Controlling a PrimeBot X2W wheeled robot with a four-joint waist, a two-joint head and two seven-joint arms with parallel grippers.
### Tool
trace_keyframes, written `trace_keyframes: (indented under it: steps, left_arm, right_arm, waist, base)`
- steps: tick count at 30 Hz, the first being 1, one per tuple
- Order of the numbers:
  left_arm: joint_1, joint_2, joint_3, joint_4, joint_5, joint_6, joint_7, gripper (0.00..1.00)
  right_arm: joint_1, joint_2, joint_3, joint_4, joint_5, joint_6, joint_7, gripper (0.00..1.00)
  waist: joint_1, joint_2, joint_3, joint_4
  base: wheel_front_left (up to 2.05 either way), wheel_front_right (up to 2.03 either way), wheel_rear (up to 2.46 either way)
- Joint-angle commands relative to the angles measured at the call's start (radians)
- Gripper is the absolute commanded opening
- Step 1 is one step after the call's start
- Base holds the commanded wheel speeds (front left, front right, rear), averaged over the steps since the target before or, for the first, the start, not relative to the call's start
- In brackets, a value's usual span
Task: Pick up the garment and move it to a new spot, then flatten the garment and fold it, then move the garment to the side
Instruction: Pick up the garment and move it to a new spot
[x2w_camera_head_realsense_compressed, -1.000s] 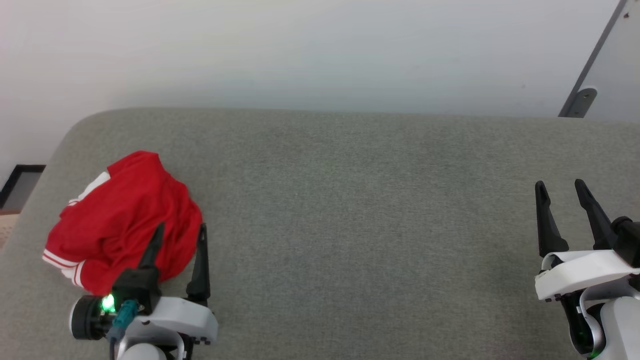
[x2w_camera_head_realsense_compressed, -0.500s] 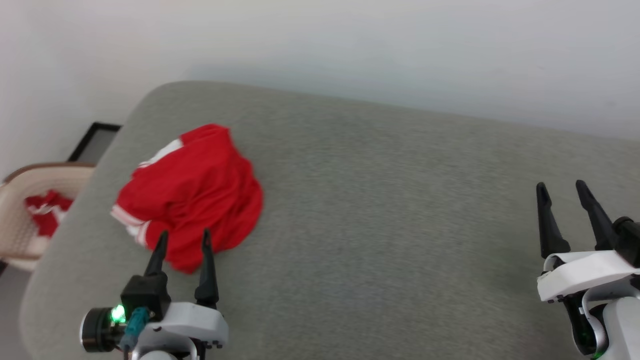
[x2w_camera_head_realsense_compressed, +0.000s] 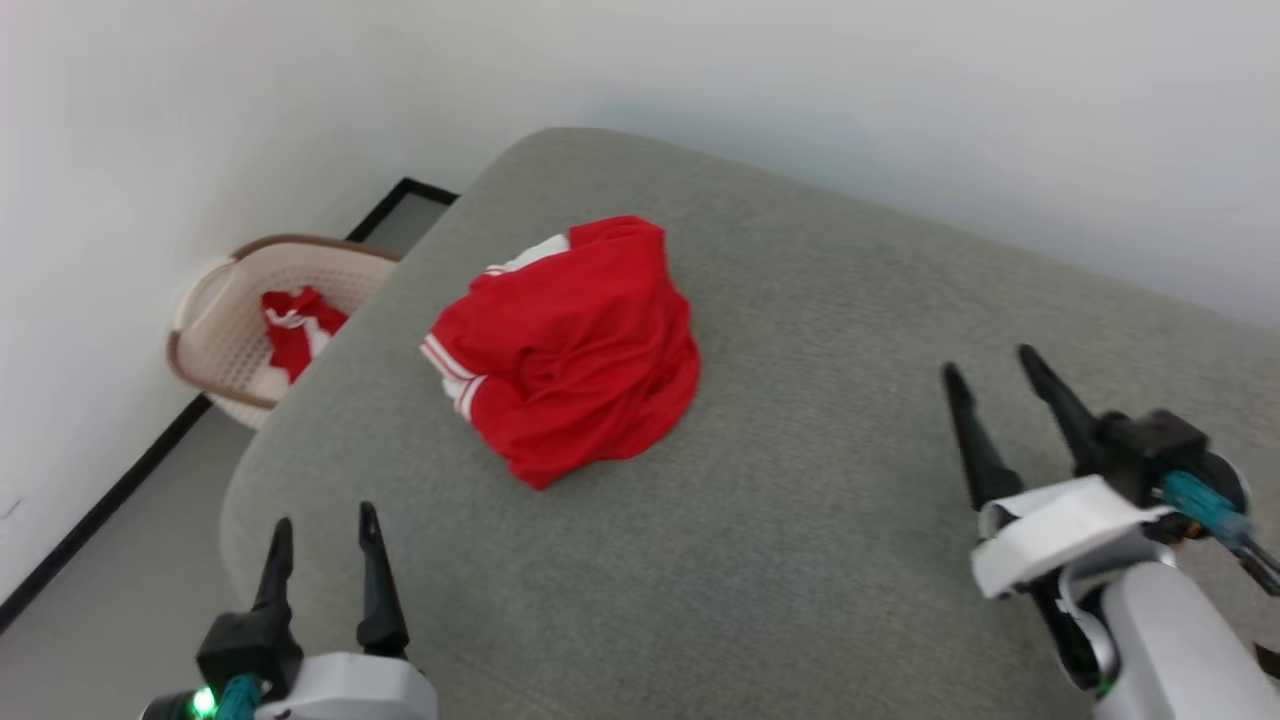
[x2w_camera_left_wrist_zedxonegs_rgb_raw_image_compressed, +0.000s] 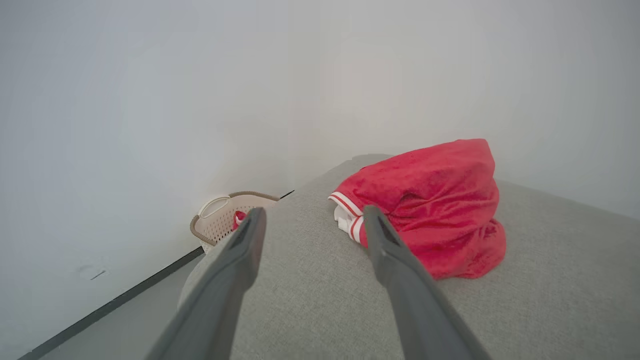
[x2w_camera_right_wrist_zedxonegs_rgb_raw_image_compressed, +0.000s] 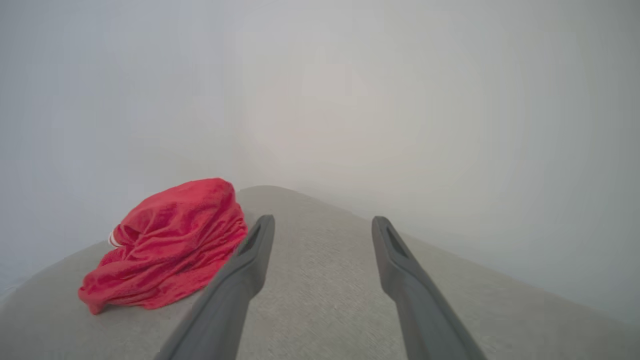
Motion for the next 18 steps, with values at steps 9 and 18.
trace_keyframes:
  steps: [9,18]
  left_arm:
    - [0.071,-0.002,0.01,-0.098,-0.08,0.08,0.0,1.0]
    - [0.053,-0.002,-0.001,-0.099,-0.083,0.04,0.0,1.0]
  right_arm:
    - [-0.107,0.012,0.184,0.061,0.057,-0.001,-0.003,1.0]
    - [-0.112,0.002,0.219,0.065,0.098,-0.001,-0.003,1.0]
  waist:
    - [0.0,0.0,0.041,0.057]
    - [0.0,0.0,0.043,0.05]
  base:
    - [0.0,0.0,0.0]
    - [0.0,0.0,0.0]
